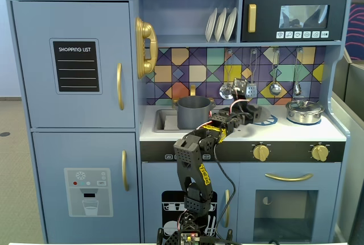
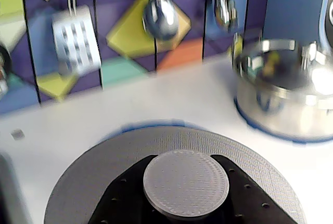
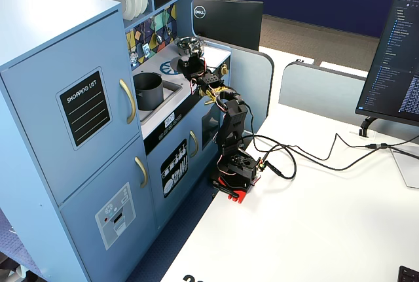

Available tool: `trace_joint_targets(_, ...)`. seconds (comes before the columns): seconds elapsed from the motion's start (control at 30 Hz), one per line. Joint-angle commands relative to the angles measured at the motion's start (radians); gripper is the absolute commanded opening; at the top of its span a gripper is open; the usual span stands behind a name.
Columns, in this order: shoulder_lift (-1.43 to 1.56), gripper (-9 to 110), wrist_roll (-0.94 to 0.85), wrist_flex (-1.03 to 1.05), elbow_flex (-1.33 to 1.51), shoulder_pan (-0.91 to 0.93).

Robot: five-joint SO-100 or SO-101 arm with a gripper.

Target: Take off the lid from the gray recipient and place it on the counter

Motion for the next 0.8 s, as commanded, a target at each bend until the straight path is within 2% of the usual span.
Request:
trace_joint_targets(0.0, -0.015, 0, -0.018, -0.077, -0.003, 0.012)
trace_joint_targets(0.43, -0.120, 2, -0.080, -0.147, 0.025, 0.012)
trace_joint_targets(0.67, -0.097, 40, -0.034, -0.183, 0.061, 0.023)
trace_joint_targets(0.77, -0.087, 42, -0.038, -0.193, 0.072, 0.032)
